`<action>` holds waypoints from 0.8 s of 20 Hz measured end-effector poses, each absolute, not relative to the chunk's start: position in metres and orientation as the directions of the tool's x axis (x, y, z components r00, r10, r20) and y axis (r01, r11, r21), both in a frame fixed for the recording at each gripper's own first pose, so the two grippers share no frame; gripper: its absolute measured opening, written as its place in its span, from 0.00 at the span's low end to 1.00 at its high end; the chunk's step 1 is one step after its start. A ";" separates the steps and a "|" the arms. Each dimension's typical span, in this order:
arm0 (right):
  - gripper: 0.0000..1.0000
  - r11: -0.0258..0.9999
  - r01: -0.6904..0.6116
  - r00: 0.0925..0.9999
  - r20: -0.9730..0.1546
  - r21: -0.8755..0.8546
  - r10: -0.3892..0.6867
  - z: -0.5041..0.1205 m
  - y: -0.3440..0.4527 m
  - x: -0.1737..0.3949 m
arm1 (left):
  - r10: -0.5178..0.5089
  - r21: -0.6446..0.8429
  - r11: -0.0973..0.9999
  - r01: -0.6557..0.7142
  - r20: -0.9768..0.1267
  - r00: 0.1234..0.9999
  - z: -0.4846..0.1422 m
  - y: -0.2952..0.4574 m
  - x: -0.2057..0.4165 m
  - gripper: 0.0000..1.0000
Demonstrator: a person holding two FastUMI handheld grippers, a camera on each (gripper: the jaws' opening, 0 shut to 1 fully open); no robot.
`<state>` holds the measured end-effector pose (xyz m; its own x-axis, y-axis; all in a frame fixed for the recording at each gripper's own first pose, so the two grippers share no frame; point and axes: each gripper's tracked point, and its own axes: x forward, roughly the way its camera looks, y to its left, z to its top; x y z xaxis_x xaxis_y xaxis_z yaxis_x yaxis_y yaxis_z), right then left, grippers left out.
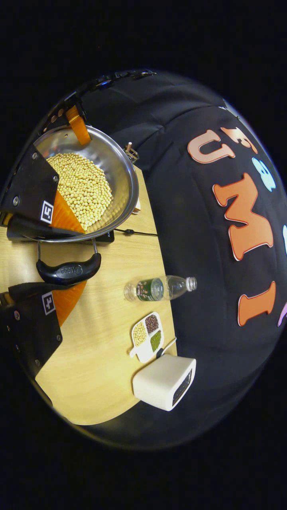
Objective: First push the handle of the pot to place it horizontally, then grasp the pot with both hands and set it on the induction cooktop.
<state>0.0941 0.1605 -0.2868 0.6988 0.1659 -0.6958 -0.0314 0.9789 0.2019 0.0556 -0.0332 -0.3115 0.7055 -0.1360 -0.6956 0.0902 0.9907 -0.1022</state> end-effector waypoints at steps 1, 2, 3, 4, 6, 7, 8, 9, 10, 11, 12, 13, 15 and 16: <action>0.47 0.980 -0.035 0.695 -0.700 0.197 0.165 -0.292 0.168 0.096 | -0.132 -0.098 0.991 0.088 -0.702 0.700 -0.315 -0.025 0.056 0.64; 0.48 0.980 -0.035 0.690 -0.704 0.196 0.166 -0.296 0.176 0.096 | -0.127 -0.096 0.992 0.084 -0.706 0.696 -0.321 -0.018 0.058 0.64; 0.48 0.980 -0.035 0.683 -0.711 0.198 0.168 -0.302 0.183 0.098 | -0.123 -0.094 0.992 0.079 -0.712 0.692 -0.324 -0.012 0.059 0.64; 0.43 0.979 -0.037 0.675 -0.718 0.198 0.171 -0.308 0.189 0.097 | -0.119 -0.093 0.993 0.075 -0.717 0.687 -0.325 -0.011 0.058 0.64; 0.48 0.980 -0.039 0.657 -0.734 0.193 0.171 -0.319 0.195 0.097 | -0.114 -0.091 0.993 0.069 -0.734 0.670 -0.320 -0.015 0.055 0.64; 0.48 0.981 -0.037 0.649 -0.742 0.190 0.168 -0.324 0.198 0.098 | -0.114 -0.092 0.993 0.069 -0.742 0.661 -0.321 -0.016 0.056 0.64; 0.48 0.981 -0.033 0.644 -0.747 0.189 0.166 -0.328 0.198 0.098 | -0.117 -0.095 0.993 0.068 -0.748 0.653 -0.324 -0.015 0.058 0.59; 0.48 0.982 -0.032 0.642 -0.749 0.185 0.162 -0.330 0.200 0.100 | -0.119 -0.098 0.993 0.069 -0.752 0.649 -0.323 -0.016 0.058 0.64; 0.49 0.983 -0.031 0.640 -0.752 0.181 0.158 -0.332 0.199 0.099 | -0.122 -0.099 0.992 0.072 -0.755 0.645 -0.324 -0.015 0.057 0.59; 0.49 0.984 -0.031 0.638 -0.754 0.177 0.156 -0.335 0.198 0.099 | -0.124 -0.099 0.992 0.075 -0.756 0.642 -0.324 -0.014 0.058 0.65; 0.51 0.984 -0.030 0.636 -0.756 0.175 0.154 -0.336 0.198 0.099 | -0.124 -0.099 0.992 0.074 -0.758 0.641 -0.325 -0.014 0.058 0.62; 0.52 0.984 -0.026 0.636 -0.756 0.176 0.153 -0.337 0.197 0.099 | -0.116 -0.095 0.993 0.068 -0.768 0.630 -0.326 -0.013 0.056 0.63; 0.54 0.986 -0.033 0.636 -0.757 0.162 0.146 -0.340 0.194 0.099 | -0.115 -0.102 0.993 0.057 -0.775 0.621 -0.329 -0.014 0.058 0.69; 0.56 0.987 -0.037 0.637 -0.757 0.159 0.146 -0.342 0.194 0.100 | -0.115 -0.107 0.993 0.050 -0.769 0.629 -0.327 -0.013 0.057 0.67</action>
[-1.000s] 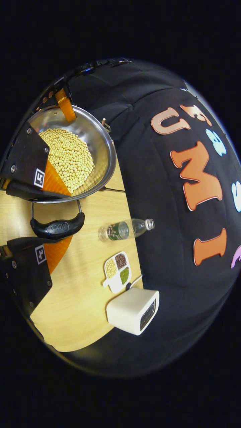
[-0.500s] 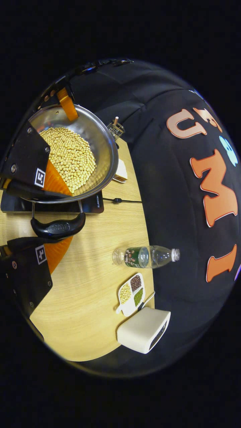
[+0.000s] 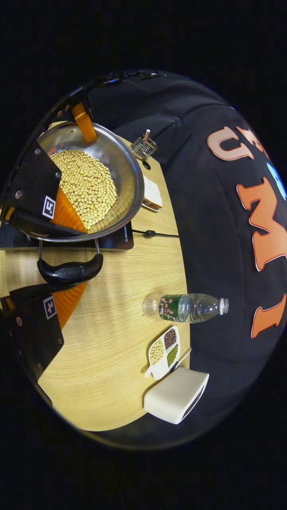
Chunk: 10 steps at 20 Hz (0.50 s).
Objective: First push the handle of the pot to place it horizontally, then grasp the pot with both hands and set it on the induction cooktop.
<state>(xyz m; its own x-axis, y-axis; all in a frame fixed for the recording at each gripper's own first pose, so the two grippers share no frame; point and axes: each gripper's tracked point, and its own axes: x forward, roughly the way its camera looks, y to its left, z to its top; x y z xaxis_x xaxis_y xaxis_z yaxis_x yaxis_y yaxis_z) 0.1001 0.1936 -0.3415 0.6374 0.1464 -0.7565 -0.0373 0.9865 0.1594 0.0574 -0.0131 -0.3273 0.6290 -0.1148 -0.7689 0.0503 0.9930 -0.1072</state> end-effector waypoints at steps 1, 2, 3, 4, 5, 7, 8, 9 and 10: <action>0.57 0.987 -0.040 0.636 -0.757 0.159 0.147 -0.341 0.193 0.097 | -0.110 -0.106 0.993 0.044 -0.770 0.628 -0.326 -0.012 0.056 0.71; 0.60 0.987 -0.048 0.651 -0.745 0.156 0.149 -0.336 0.194 0.099 | -0.104 -0.101 0.994 0.042 -0.758 0.644 -0.319 -0.013 0.059 0.68; 0.62 0.987 -0.055 0.676 -0.722 0.149 0.147 -0.325 0.192 0.101 | -0.092 -0.082 0.996 0.047 -0.730 0.677 -0.308 -0.011 0.066 0.75; 0.65 0.988 -0.062 0.694 -0.705 0.142 0.145 -0.315 0.190 0.102 | -0.069 -0.047 0.998 0.051 -0.704 0.707 -0.297 -0.008 0.070 0.81; 0.70 0.989 -0.065 0.710 -0.691 0.131 0.138 -0.305 0.187 0.101 | -0.042 -0.009 0.999 0.048 -0.678 0.733 -0.282 -0.004 0.073 0.88; 0.89 0.993 -0.059 0.749 -0.653 0.104 0.113 -0.282 0.176 0.100 | -0.015 0.040 0.998 0.051 -0.623 0.782 -0.247 -0.004 0.074 0.98; 0.95 0.995 -0.053 0.770 -0.630 0.088 0.097 -0.268 0.170 0.100 | -0.011 0.044 0.998 0.046 -0.591 0.806 -0.228 -0.007 0.073 0.98; 0.95 0.996 -0.049 0.790 -0.608 0.074 0.084 -0.255 0.163 0.099 | -0.002 0.048 0.998 0.035 -0.563 0.826 -0.209 -0.009 0.074 0.98; 0.95 0.996 -0.051 0.805 -0.587 0.070 0.083 -0.241 0.159 0.098 | 0.008 0.056 0.998 0.027 -0.538 0.843 -0.191 -0.011 0.070 0.98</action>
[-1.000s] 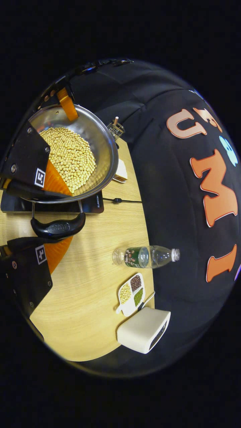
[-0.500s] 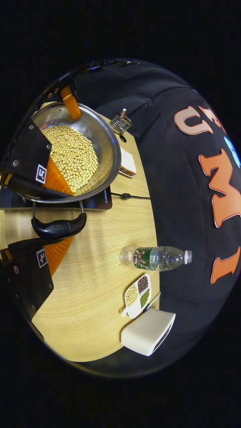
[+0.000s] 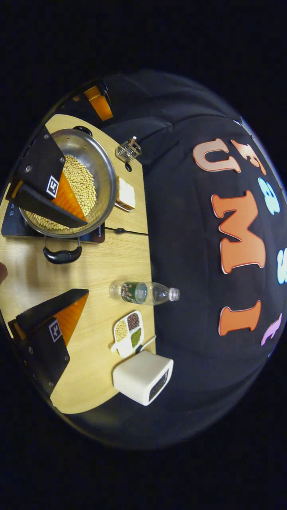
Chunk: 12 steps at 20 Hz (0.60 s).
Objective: First push the handle of the pot to place it horizontally, then grasp the pot with both hands and set it on the induction cooktop.
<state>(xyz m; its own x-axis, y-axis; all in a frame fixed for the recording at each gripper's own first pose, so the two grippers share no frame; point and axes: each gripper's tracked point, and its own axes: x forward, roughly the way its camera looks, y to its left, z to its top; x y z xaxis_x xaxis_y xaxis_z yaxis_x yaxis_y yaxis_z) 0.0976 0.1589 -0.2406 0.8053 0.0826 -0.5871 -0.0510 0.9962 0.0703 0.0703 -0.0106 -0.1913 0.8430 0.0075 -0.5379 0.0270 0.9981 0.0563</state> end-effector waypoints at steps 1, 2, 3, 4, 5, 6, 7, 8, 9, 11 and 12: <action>0.95 0.996 -0.052 0.820 -0.566 0.072 0.084 -0.225 0.156 0.094 | 0.009 0.064 0.998 0.027 -0.500 0.866 -0.169 -0.013 0.070 0.99; 0.95 0.996 -0.052 0.839 -0.538 0.072 0.083 -0.207 0.152 0.092 | 0.007 0.075 0.997 0.030 -0.454 0.891 -0.145 -0.018 0.068 0.99; 0.95 0.996 -0.052 0.858 -0.507 0.070 0.080 -0.186 0.146 0.088 | 0.008 0.089 0.996 0.030 -0.401 0.916 -0.119 -0.021 0.068 0.98; 0.95 0.997 -0.052 0.877 -0.474 0.063 0.076 -0.167 0.140 0.085 | 0.007 0.097 0.995 0.029 -0.348 0.938 -0.092 -0.024 0.066 0.98; 0.95 0.997 -0.050 0.896 -0.439 0.055 0.069 -0.147 0.133 0.079 | 0.012 0.097 0.995 0.018 -0.296 0.955 -0.066 -0.026 0.063 0.98; 0.94 0.998 -0.048 0.913 -0.404 0.046 0.063 -0.127 0.126 0.073 | 0.018 0.096 0.995 0.006 -0.247 0.969 -0.041 -0.023 0.060 0.98; 0.94 0.998 -0.044 0.929 -0.367 0.037 0.054 -0.106 0.120 0.067 | 0.027 0.084 0.996 -0.010 -0.202 0.979 -0.020 -0.021 0.060 0.98; 0.94 0.999 -0.041 0.943 -0.329 0.026 0.047 -0.085 0.113 0.062 | 0.032 0.063 0.998 -0.022 -0.162 0.986 0.002 -0.019 0.057 0.99; 0.94 0.999 -0.044 0.955 -0.292 0.016 0.047 -0.067 0.103 0.052 | 0.033 0.037 0.999 -0.028 -0.133 0.991 0.018 -0.018 0.052 1.00; 0.94 0.998 -0.054 0.970 -0.236 0.011 0.055 -0.037 0.090 0.037 | 0.066 -0.002 0.998 -0.067 -0.067 0.996 0.049 -0.008 0.037 0.96; 0.95 0.998 -0.058 0.974 -0.217 0.021 0.061 -0.026 0.086 0.030 | 0.083 -0.012 0.996 -0.083 -0.036 0.996 0.065 -0.002 0.033 0.99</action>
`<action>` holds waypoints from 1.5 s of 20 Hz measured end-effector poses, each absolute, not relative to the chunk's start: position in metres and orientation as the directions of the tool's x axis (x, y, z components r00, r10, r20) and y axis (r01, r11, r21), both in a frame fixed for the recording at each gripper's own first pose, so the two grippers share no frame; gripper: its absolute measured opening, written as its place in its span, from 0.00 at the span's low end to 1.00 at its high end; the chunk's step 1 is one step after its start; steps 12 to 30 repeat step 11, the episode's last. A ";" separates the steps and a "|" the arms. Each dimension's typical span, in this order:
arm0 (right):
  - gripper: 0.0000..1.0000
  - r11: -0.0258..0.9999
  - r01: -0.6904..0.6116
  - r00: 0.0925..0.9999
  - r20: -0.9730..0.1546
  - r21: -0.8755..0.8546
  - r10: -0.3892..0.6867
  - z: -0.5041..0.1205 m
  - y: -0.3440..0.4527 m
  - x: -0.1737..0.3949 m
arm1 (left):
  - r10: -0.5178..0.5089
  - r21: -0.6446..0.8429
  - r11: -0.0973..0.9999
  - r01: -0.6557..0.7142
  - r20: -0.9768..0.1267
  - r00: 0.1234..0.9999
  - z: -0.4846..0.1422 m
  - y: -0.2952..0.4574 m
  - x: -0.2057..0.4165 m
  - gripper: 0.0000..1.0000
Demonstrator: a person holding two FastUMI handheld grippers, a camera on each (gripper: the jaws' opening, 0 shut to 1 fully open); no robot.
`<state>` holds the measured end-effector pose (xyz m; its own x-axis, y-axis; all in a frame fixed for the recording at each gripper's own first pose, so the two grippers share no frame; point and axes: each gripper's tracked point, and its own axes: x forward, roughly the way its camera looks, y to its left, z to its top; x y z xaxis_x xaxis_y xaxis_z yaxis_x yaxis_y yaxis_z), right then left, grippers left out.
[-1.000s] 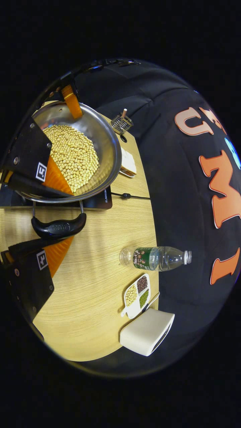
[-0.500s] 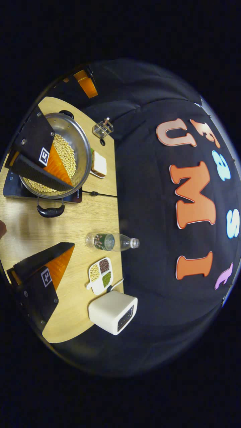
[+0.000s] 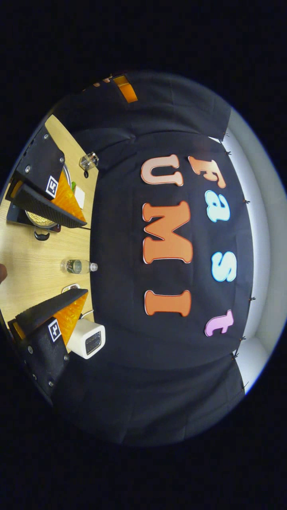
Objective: First push the handle of the pot to place it horizontally, then grasp the pot with both hands and set it on the induction cooktop.
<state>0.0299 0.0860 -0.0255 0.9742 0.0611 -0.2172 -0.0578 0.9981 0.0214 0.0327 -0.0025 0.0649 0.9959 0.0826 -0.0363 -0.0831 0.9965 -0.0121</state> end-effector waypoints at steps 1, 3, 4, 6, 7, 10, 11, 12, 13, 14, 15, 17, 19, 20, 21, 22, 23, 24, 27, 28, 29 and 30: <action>0.94 0.997 -0.064 0.976 -0.204 0.036 0.071 -0.016 0.080 0.023 | 0.079 -0.018 0.997 -0.079 -0.020 0.997 0.080 -0.001 0.026 0.98; 0.95 0.997 -0.067 0.982 -0.172 0.050 0.074 0.002 0.063 0.011 | 0.051 -0.021 0.998 -0.051 -0.021 0.999 0.097 -0.002 0.014 0.99; 0.95 0.997 -0.062 0.984 -0.162 0.054 0.070 0.006 0.052 0.006 | 0.038 -0.015 0.999 -0.038 -0.027 0.999 0.106 -0.002 0.008 0.99; 0.95 0.995 -0.065 0.989 -0.130 0.073 0.074 0.020 0.040 -0.005 | 0.025 0.022 0.999 -0.025 0.019 0.999 0.132 0.000 0.000 0.98; 0.95 0.995 -0.059 0.992 -0.107 0.076 0.067 0.026 0.033 -0.009 | 0.018 0.044 0.999 -0.020 0.044 0.999 0.143 0.000 -0.004 0.96; 0.95 0.995 -0.041 0.998 -0.048 0.088 0.045 0.041 0.016 -0.017 | -0.042 0.023 0.999 0.042 0.031 0.999 0.147 -0.021 -0.014 0.99; 0.94 0.996 -0.034 0.999 -0.032 0.086 0.037 0.044 0.012 -0.019 | -0.057 0.017 0.998 0.057 0.025 0.998 0.146 -0.029 -0.017 0.99; 0.94 0.996 -0.034 0.999 -0.032 0.086 0.037 0.044 0.012 -0.019 | -0.057 0.017 0.998 0.057 0.025 0.998 0.146 -0.029 -0.017 0.99; 0.94 0.996 -0.034 0.999 -0.032 0.086 0.037 0.044 0.012 -0.019 | -0.057 0.017 0.998 0.057 0.025 0.998 0.146 -0.029 -0.017 0.99; 0.94 0.996 -0.034 0.999 -0.032 0.086 0.037 0.044 0.012 -0.019 | -0.057 0.017 0.998 0.057 0.025 0.998 0.146 -0.029 -0.017 0.99; 0.94 0.996 -0.034 0.999 -0.032 0.086 0.037 0.044 0.012 -0.019 | -0.057 0.017 0.998 0.057 0.025 0.998 0.146 -0.029 -0.017 0.99; 0.94 0.996 -0.034 0.999 -0.032 0.086 0.037 0.044 0.012 -0.019 | -0.057 0.017 0.998 0.057 0.025 0.998 0.146 -0.029 -0.017 0.99; 0.94 0.996 -0.034 0.999 -0.032 0.086 0.037 0.044 0.012 -0.019 | -0.057 0.017 0.998 0.057 0.025 0.998 0.146 -0.029 -0.017 0.99; 0.94 0.996 -0.034 0.999 -0.032 0.086 0.037 0.044 0.012 -0.019 | -0.057 0.017 0.998 0.057 0.025 0.998 0.146 -0.029 -0.017 0.99; 0.94 0.996 -0.034 0.999 -0.032 0.086 0.037 0.044 0.012 -0.019 | -0.057 0.017 0.998 0.057 0.025 0.998 0.146 -0.029 -0.017 0.99; 0.94 0.996 -0.034 0.999 -0.032 0.086 0.037 0.044 0.012 -0.019 | -0.057 0.017 0.998 0.057 0.025 0.998 0.146 -0.029 -0.017 0.99; 0.94 0.996 -0.034 0.999 -0.032 0.086 0.037 0.044 0.012 -0.019 | -0.057 0.017 0.998 0.057 0.025 0.998 0.146 -0.029 -0.017 0.99; 0.94 0.996 -0.034 0.999 -0.032 0.086 0.037 0.044 0.012 -0.019 | -0.057 0.017 0.998 0.057 0.025 0.998 0.146 -0.029 -0.017 0.99; 0.94 0.996 -0.034 0.999 -0.032 0.086 0.037 0.044 0.012 -0.019 | -0.057 0.017 0.998 0.057 0.025 0.998 0.146 -0.029 -0.017 0.99; 0.94 0.996 -0.034 0.999 -0.032 0.086 0.037 0.044 0.012 -0.019 | -0.057 0.017 0.998 0.057 0.025 0.998 0.146 -0.029 -0.017 0.99; 0.94 0.996 -0.034 0.999 -0.032 0.086 0.037 0.044 0.012 -0.019 | -0.057 0.017 0.998 0.057 0.025 0.998 0.146 -0.029 -0.017 0.99; 0.94 0.996 -0.034 0.999 -0.032 0.086 0.037 0.044 0.012 -0.019 | -0.057 0.017 0.998 0.057 0.025 0.998 0.146 -0.029 -0.017 0.99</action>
